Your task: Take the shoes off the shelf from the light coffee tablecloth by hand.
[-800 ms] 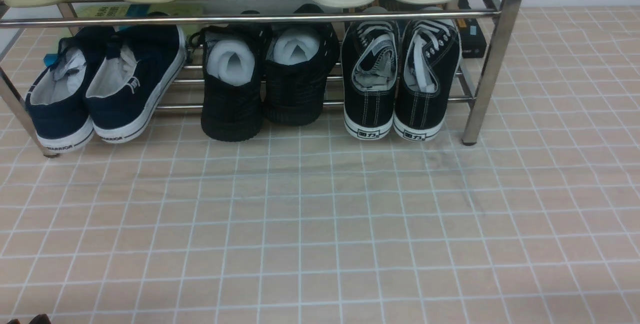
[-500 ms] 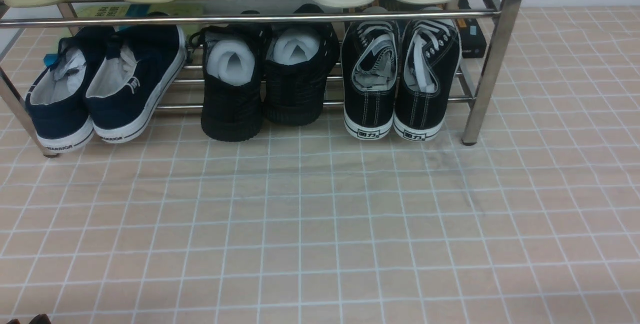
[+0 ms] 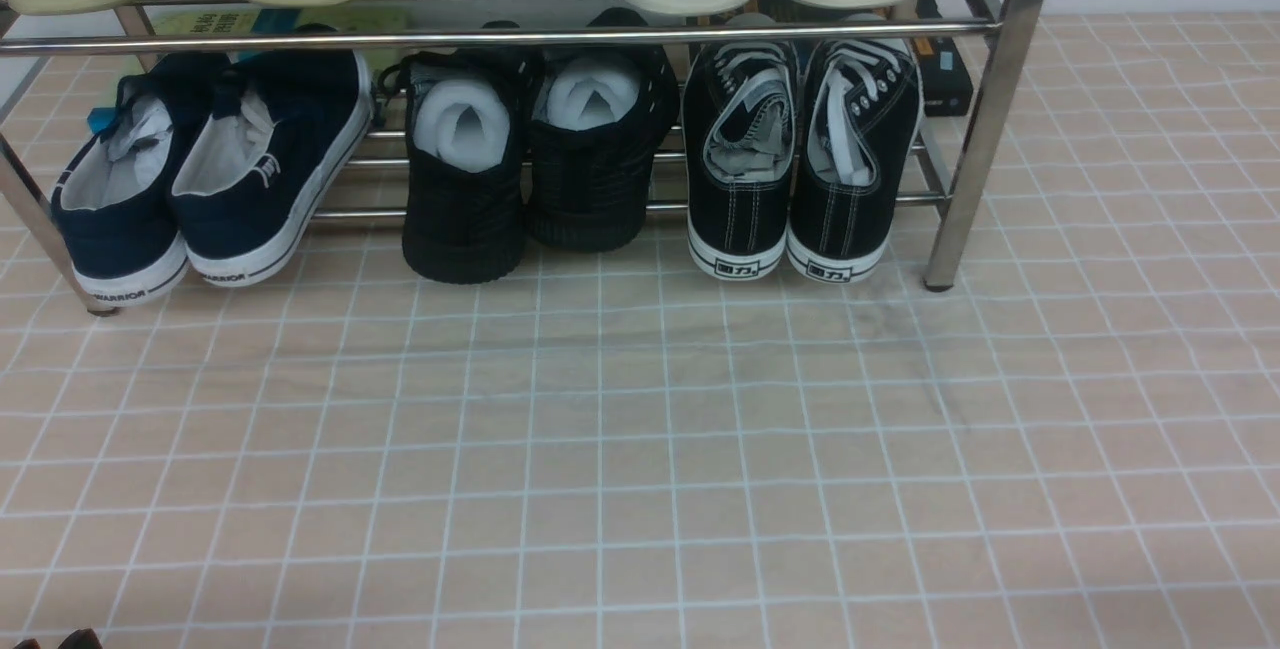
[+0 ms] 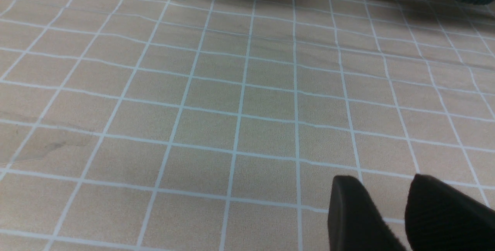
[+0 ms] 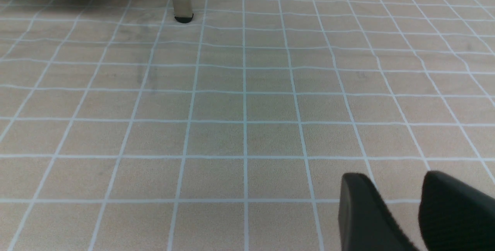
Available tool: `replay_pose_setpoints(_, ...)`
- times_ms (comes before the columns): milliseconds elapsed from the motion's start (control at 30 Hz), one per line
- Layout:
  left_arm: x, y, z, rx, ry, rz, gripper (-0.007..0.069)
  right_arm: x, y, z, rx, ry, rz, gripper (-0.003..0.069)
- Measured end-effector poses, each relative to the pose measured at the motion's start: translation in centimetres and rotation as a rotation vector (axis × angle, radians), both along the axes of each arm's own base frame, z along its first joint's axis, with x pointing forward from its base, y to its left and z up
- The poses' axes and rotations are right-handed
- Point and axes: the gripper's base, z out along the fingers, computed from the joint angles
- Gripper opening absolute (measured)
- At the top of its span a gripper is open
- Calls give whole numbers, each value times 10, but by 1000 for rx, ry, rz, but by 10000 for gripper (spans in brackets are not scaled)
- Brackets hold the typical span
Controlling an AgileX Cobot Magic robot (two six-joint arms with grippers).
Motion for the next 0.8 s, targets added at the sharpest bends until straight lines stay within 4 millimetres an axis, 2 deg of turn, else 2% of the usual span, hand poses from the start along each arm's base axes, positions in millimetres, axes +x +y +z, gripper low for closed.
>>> replay_pose_setpoints(333,0,0,0,0,0,0,240,0,0,0,-3,0,0,240)
replay_pose_setpoints(700,0,0,0,0,0,0,240,0,-4,0,-102,2,-8,240)
replay_pose_setpoints(800,0,0,0,0,0,0,240,0,-1,1,27,-9,-17,240)
